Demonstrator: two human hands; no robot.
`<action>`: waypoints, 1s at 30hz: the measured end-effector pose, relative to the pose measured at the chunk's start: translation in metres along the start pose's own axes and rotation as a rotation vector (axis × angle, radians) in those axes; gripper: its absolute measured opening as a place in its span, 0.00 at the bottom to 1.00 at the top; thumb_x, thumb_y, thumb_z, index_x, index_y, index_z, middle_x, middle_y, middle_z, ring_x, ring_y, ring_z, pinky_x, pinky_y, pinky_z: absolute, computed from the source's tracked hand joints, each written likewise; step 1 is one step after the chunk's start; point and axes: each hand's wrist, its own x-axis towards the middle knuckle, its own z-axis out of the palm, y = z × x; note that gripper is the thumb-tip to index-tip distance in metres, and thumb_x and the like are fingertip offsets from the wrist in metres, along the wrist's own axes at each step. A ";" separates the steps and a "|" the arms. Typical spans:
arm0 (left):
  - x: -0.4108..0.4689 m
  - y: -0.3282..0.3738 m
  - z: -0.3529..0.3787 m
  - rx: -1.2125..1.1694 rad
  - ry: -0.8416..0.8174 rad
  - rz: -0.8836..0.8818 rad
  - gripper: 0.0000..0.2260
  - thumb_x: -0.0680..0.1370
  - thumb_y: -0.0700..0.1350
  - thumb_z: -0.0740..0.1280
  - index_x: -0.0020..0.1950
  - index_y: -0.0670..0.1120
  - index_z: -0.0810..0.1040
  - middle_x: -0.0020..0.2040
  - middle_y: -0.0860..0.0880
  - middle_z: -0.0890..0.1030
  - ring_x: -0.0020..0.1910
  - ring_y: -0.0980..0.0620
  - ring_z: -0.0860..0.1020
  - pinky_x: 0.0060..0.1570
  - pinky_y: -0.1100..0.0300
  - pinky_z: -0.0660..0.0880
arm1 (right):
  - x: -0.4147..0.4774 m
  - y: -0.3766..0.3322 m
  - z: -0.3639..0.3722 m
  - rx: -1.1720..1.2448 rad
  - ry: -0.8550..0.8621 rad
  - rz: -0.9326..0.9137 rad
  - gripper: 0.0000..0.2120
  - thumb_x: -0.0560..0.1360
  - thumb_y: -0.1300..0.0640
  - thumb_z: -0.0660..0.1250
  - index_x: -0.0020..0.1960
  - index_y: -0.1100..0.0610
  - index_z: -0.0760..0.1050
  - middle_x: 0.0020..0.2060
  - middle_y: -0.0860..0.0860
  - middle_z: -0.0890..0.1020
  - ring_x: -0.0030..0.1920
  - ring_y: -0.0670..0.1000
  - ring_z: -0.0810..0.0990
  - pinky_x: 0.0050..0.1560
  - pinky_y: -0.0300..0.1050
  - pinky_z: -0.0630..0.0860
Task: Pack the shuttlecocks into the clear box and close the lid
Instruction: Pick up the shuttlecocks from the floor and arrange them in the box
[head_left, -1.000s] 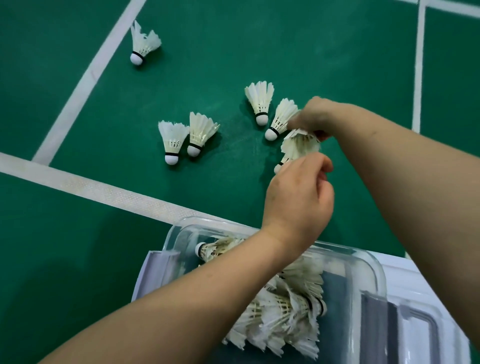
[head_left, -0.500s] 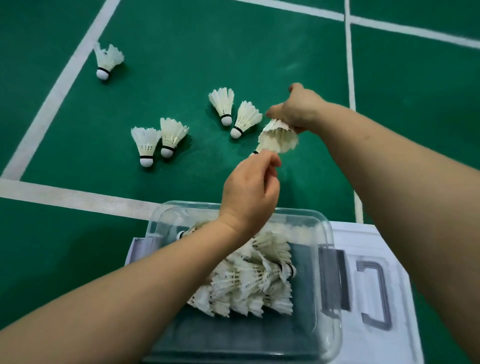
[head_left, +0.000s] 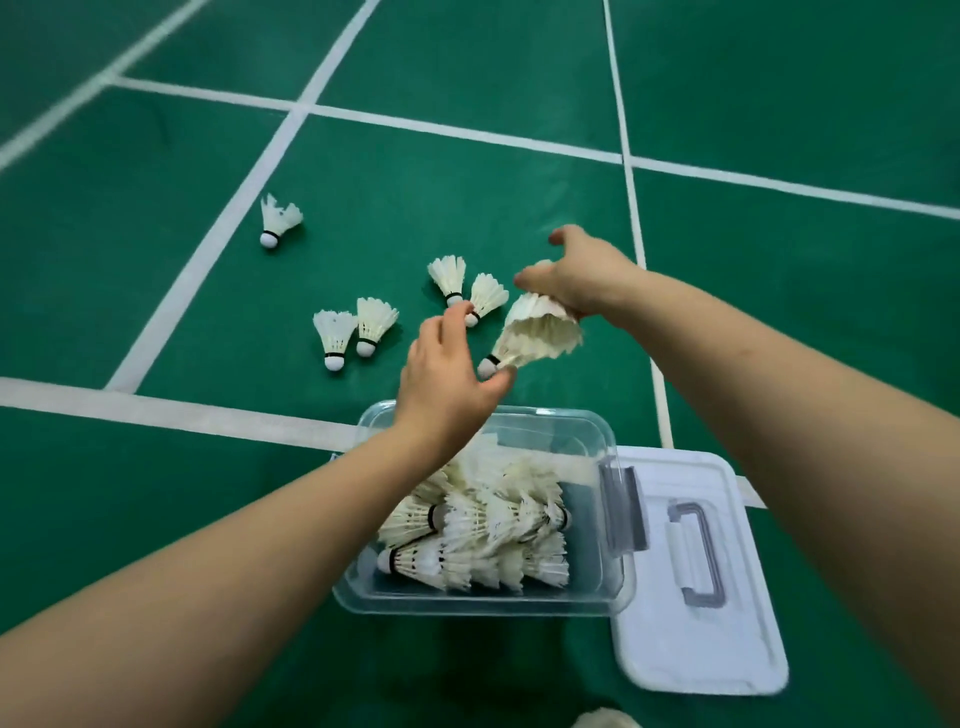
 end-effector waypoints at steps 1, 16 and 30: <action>0.001 0.002 -0.002 -0.054 -0.088 -0.044 0.32 0.73 0.53 0.68 0.71 0.49 0.57 0.66 0.44 0.68 0.62 0.44 0.70 0.60 0.51 0.68 | -0.007 0.000 0.000 -0.014 -0.005 -0.005 0.32 0.73 0.48 0.65 0.72 0.59 0.58 0.60 0.57 0.76 0.49 0.54 0.77 0.47 0.43 0.74; -0.002 0.002 0.028 -0.642 -0.733 -0.201 0.30 0.69 0.39 0.70 0.68 0.48 0.62 0.52 0.40 0.78 0.43 0.46 0.74 0.34 0.53 0.72 | -0.042 0.047 0.008 0.179 -0.058 0.038 0.11 0.73 0.49 0.66 0.51 0.55 0.73 0.36 0.49 0.77 0.34 0.48 0.76 0.35 0.40 0.75; -0.017 -0.023 0.064 0.709 -0.553 0.555 0.23 0.74 0.35 0.63 0.67 0.44 0.62 0.51 0.42 0.77 0.51 0.43 0.74 0.50 0.53 0.69 | -0.035 0.084 0.015 0.252 -0.196 0.123 0.11 0.79 0.49 0.58 0.50 0.56 0.71 0.29 0.50 0.71 0.26 0.48 0.70 0.21 0.30 0.67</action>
